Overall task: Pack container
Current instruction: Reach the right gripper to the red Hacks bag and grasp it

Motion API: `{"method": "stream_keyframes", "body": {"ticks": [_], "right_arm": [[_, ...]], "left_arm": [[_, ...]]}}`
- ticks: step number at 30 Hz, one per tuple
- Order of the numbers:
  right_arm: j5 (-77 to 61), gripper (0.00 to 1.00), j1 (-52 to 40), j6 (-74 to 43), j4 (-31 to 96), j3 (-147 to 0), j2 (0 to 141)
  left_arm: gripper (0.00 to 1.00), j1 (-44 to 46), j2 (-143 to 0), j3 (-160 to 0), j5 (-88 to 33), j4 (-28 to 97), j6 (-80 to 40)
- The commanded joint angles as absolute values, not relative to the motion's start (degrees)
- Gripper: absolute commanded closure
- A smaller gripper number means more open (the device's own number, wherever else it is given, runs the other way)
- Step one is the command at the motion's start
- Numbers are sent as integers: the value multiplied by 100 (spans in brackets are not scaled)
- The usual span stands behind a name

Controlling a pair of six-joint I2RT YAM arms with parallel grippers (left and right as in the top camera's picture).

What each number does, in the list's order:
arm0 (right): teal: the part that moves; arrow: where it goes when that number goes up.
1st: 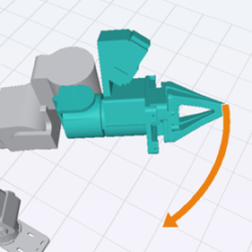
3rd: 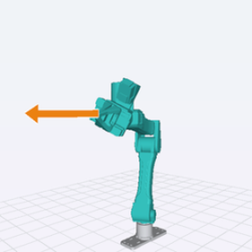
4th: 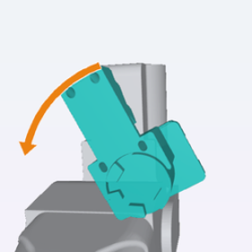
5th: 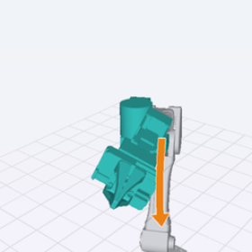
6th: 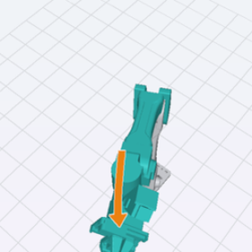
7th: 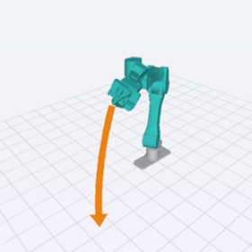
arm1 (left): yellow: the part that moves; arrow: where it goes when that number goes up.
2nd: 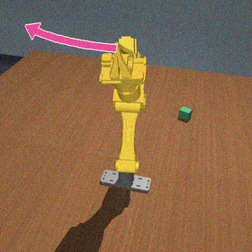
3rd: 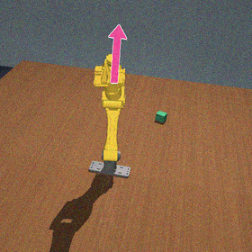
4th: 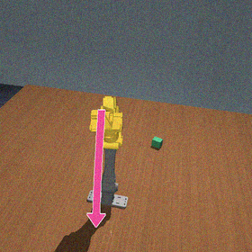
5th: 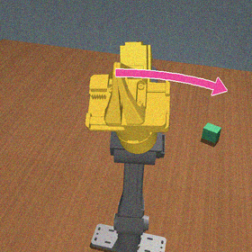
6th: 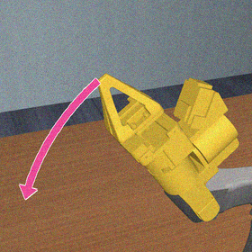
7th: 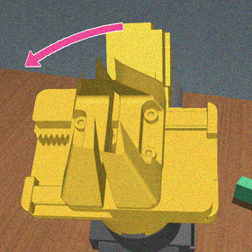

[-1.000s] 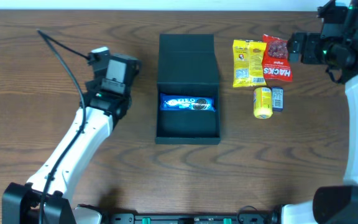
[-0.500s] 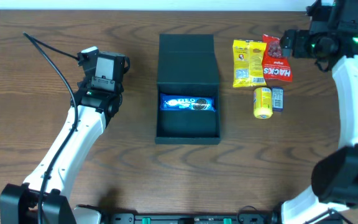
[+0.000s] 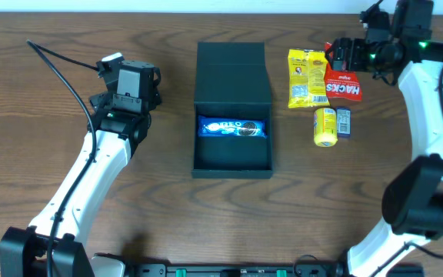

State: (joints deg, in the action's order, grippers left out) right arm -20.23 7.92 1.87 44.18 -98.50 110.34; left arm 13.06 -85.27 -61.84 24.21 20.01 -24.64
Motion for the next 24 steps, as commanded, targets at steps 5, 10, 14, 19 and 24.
{"method": "stream_keyframes", "body": {"ticks": [5,10,14,19,24], "right_arm": [[-2825,2,792,67,3826,-9845,11843],[-3205,4,956,-19,3634,-9845,12355],[-3135,4,1175,-342,3306,-9845,12497],[-2816,2,1570,-617,3061,-10149,12473],[-3055,3,2049,-624,3216,-10165,12613]], "left_arm": [[5,1278,-8464,-6241,2344,1852,-2486],[5,1275,-8464,-6241,2353,1831,-2484],[5,1275,-8464,-6241,2351,1767,-2486],[5,1275,-8464,-6241,2349,1772,-2486],[4,1275,-8464,-6241,2349,1769,-2486]]}}
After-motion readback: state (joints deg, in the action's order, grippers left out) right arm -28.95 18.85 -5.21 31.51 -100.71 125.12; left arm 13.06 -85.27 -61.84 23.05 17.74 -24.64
